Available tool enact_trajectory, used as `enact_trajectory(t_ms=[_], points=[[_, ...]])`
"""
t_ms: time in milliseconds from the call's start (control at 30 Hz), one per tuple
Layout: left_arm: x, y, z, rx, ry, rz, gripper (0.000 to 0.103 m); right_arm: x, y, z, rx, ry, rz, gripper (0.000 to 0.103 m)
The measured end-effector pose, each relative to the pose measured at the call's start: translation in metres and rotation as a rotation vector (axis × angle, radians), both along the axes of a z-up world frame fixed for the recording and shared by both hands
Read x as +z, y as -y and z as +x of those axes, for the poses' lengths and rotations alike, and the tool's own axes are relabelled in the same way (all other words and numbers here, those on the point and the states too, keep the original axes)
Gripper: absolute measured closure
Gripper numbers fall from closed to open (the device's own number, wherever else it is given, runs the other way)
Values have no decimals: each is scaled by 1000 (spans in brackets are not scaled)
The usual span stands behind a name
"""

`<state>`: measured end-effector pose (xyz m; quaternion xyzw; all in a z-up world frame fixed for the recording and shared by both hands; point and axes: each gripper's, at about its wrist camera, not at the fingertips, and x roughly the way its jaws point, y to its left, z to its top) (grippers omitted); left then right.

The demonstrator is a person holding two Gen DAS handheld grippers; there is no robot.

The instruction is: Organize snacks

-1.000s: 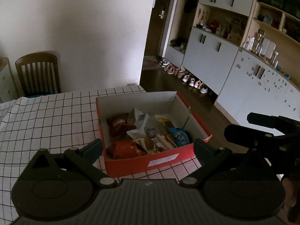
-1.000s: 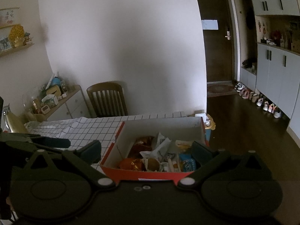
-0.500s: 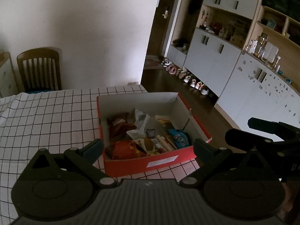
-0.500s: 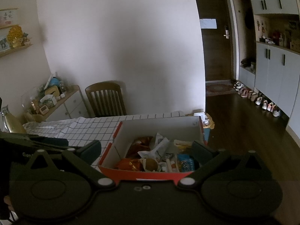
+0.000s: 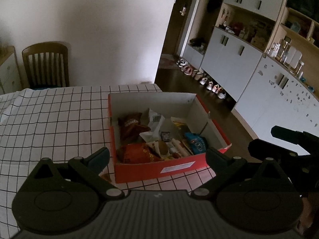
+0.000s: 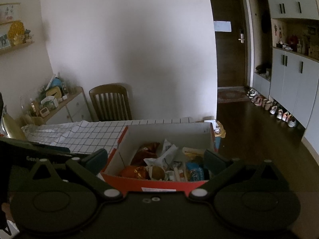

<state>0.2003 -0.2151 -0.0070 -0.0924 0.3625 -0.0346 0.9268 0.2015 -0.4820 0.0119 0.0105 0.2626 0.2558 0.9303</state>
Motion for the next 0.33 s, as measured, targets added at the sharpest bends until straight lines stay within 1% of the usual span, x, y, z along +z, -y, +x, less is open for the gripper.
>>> enact_trajectory(t_ms=[100, 333], points=[[0, -1, -1, 8, 4, 4, 0, -2, 2, 0, -7, -7, 0, 0], [-3, -3, -1, 24, -16, -5, 0, -11, 3, -2, -16, -39, -6, 0]])
